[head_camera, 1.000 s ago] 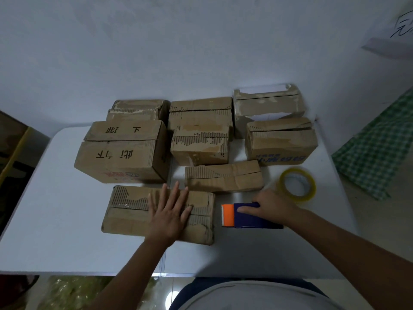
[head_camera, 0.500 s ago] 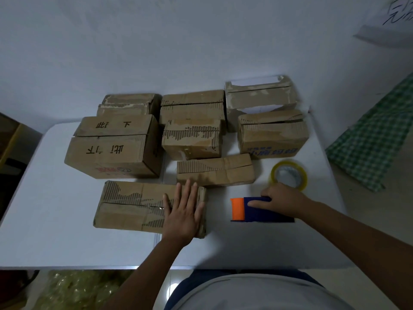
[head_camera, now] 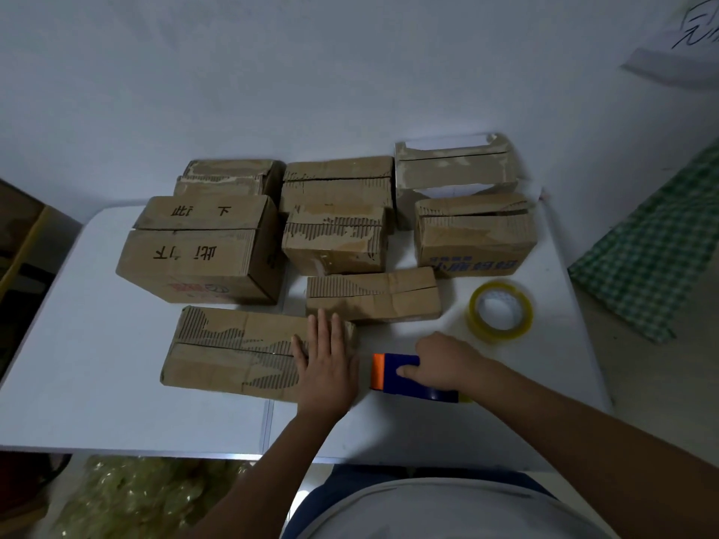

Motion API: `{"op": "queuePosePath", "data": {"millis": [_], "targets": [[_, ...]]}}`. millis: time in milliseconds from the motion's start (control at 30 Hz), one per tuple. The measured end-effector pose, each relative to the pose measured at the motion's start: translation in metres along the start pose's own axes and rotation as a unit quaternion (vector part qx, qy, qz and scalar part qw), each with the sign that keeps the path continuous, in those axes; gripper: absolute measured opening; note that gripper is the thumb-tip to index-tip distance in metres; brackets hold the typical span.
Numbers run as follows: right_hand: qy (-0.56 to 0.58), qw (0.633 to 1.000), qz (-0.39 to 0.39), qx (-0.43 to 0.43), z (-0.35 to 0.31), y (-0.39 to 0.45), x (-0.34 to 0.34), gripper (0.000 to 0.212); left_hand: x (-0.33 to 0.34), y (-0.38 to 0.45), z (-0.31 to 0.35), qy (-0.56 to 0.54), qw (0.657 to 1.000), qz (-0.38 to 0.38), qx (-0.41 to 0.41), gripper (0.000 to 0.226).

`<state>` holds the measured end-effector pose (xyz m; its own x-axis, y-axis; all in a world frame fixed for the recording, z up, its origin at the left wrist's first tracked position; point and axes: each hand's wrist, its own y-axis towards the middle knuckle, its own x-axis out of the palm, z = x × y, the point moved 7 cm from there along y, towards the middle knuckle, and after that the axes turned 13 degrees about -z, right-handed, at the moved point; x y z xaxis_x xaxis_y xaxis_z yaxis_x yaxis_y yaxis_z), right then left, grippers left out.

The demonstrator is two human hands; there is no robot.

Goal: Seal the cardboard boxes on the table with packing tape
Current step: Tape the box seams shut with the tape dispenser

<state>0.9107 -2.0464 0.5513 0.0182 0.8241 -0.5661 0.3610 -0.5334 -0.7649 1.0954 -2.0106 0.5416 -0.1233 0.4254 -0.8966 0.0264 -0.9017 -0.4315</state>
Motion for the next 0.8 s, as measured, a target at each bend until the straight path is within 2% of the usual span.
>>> {"op": "queuePosePath", "data": {"millis": [300,467,533,600,700,767,800], "targets": [[0.034,0.999,0.009,0.025,-0.023,0.015,0.003,0.041,0.002,0.001,0.0,-0.003,1.0,-0.007,0.011,0.072],[0.0,0.994,0.055,0.091,0.017,0.003,-0.009,0.029,0.003,-0.01,-0.002,0.002,1.0,-0.007,0.024,0.072],[-0.001,0.989,0.086,0.118,0.034,-0.005,-0.007,0.037,0.005,-0.017,-0.004,0.009,0.999,-0.019,0.035,0.074],[-0.008,0.986,0.109,0.128,0.036,-0.006,0.0,0.042,0.0,-0.022,-0.004,-0.034,0.997,-0.022,0.069,0.075],[0.001,0.994,0.066,0.084,0.019,0.004,0.024,0.035,-0.022,-0.027,-0.017,-0.217,0.97,-0.007,0.113,0.062],[0.021,0.996,0.064,0.06,0.013,0.002,0.032,0.032,-0.031,-0.034,-0.035,-0.235,0.966,0.026,0.099,0.057],[0.023,0.994,0.088,0.054,0.012,-0.002,0.029,0.031,-0.03,-0.038,-0.043,-0.222,0.971,0.03,0.087,0.058]]}}
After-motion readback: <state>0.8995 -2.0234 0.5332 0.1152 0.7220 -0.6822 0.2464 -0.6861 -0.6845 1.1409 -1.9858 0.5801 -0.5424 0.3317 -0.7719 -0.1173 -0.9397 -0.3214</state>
